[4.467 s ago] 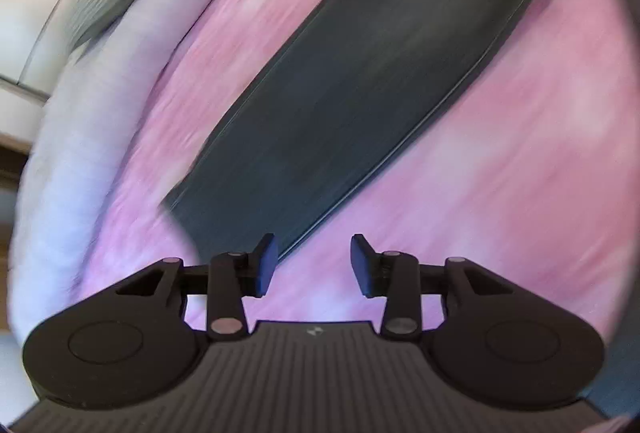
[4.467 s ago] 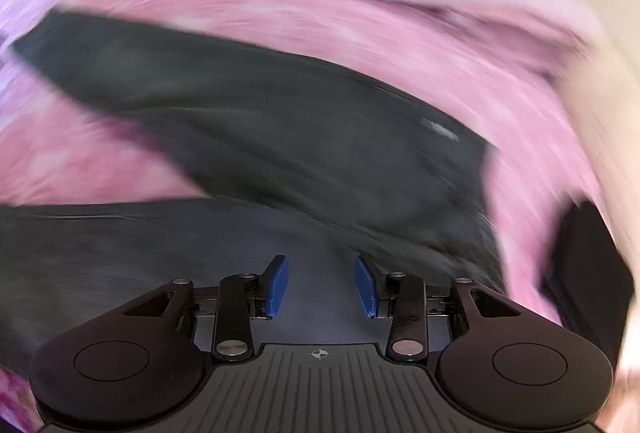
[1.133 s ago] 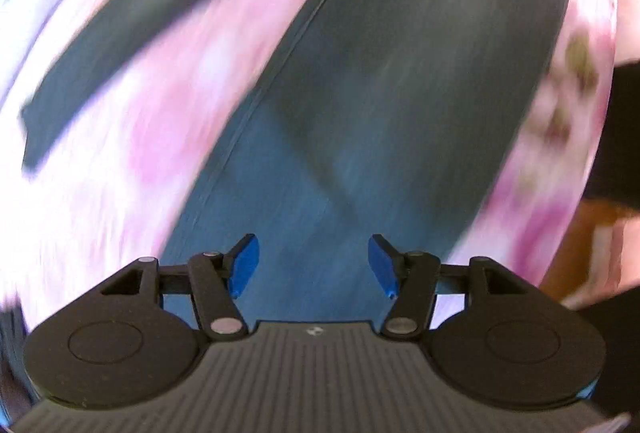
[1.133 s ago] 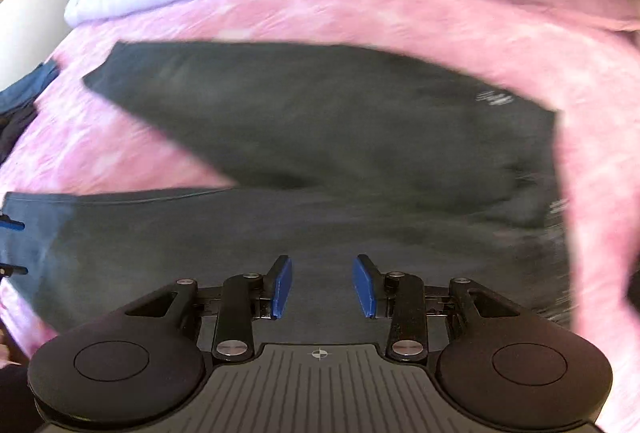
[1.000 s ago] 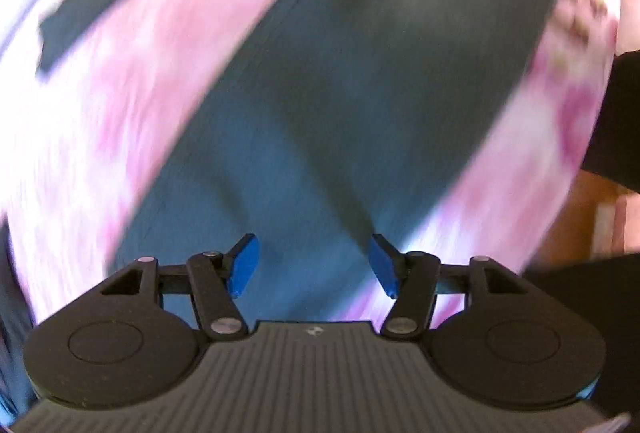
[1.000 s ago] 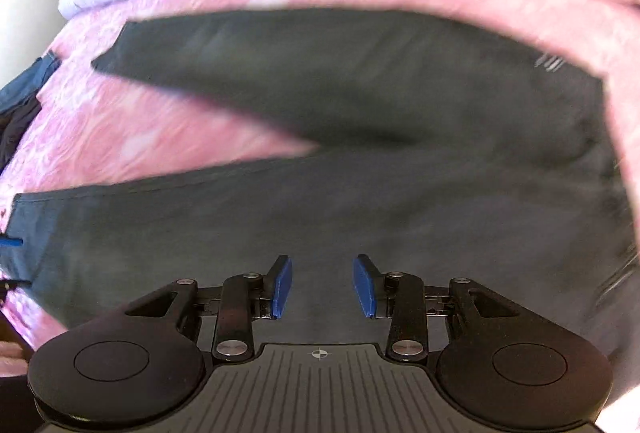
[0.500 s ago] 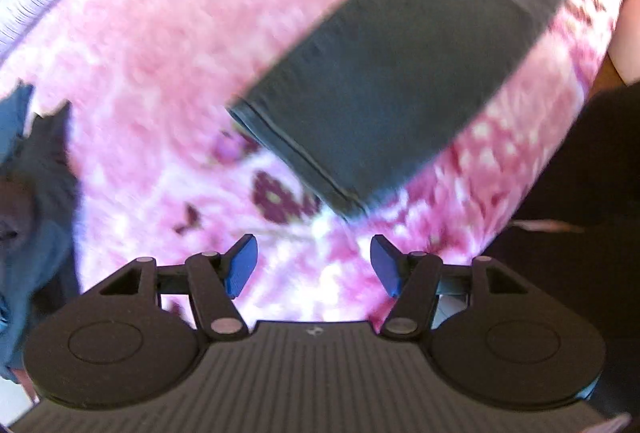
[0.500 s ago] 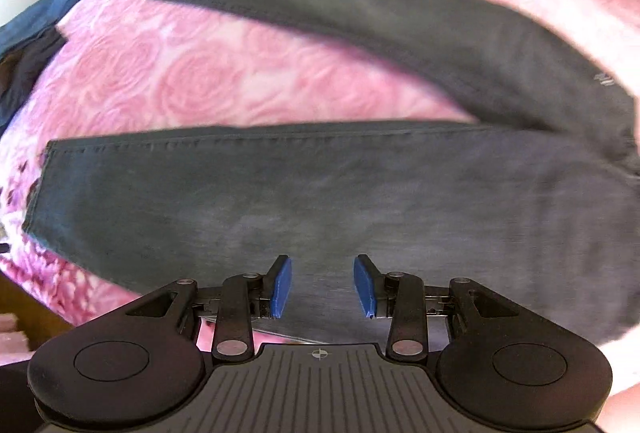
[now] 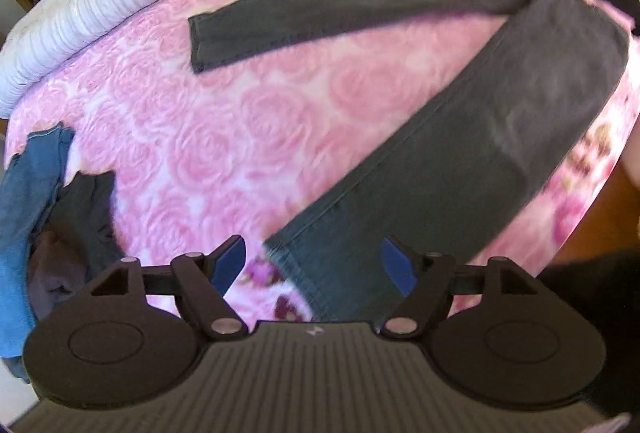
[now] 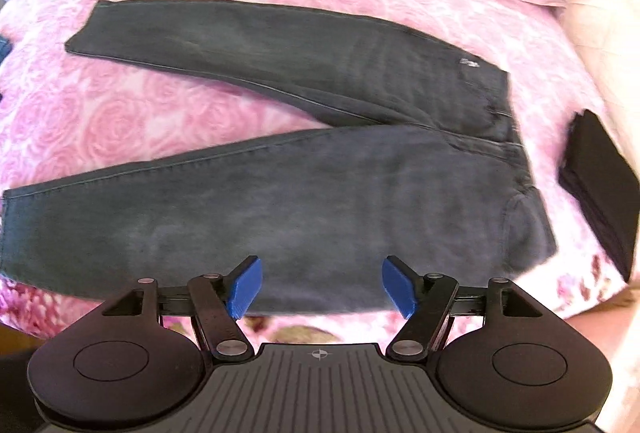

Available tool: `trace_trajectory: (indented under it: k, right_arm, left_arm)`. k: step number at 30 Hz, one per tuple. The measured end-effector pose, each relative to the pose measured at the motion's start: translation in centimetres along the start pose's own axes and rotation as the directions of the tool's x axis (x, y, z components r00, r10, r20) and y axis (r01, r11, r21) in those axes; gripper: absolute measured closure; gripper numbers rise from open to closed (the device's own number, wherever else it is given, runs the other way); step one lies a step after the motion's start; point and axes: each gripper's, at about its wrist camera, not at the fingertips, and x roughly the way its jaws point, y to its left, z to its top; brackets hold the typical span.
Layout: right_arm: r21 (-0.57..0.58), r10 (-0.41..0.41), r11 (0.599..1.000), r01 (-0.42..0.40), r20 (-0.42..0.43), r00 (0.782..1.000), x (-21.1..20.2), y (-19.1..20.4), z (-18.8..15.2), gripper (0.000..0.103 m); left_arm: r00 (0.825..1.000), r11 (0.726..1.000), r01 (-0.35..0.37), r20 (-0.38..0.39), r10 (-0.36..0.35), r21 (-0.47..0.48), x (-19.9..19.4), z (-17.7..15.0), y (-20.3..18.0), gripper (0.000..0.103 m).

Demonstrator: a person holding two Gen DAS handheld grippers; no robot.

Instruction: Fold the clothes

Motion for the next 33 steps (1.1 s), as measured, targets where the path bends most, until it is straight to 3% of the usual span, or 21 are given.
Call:
trace_trajectory:
  k: [6, 11, 16, 21, 33]
  right_arm:
    - [0.120, -0.050, 0.992, 0.048, 0.007, 0.999, -4.5, -0.2, -2.2, 0.032]
    - [0.264, -0.113, 0.960, 0.094, 0.057, 0.992, -8.7, 2.5, -5.0, 0.032]
    - [0.303, -0.122, 0.949, 0.091, 0.085, 0.989, -11.2, 7.5, -7.7, 0.032]
    - [0.304, -0.141, 0.946, 0.108, 0.090, 0.986, -12.9, 11.4, -9.9, 0.032]
    - [0.267, -0.181, 0.951, 0.153, 0.080, 0.980, -14.0, 15.0, -11.9, 0.032]
  left_arm:
    - [0.995, 0.994, 0.078, 0.050, -0.082, 0.077, -1.6, 3.0, 0.8, 0.026]
    - [0.989, 0.974, 0.105, 0.080, -0.123, 0.203, -3.4, 2.4, 1.8, 0.026]
    - [0.984, 0.974, 0.114, 0.116, -0.138, 0.196, -4.9, -0.1, 4.3, 0.023]
    - [0.980, 0.972, 0.134, 0.122, -0.160, 0.193, -5.8, -2.7, 6.1, 0.009]
    - [0.977, 0.976, 0.159, 0.119, -0.178, 0.149, -5.8, -5.8, 6.8, 0.003]
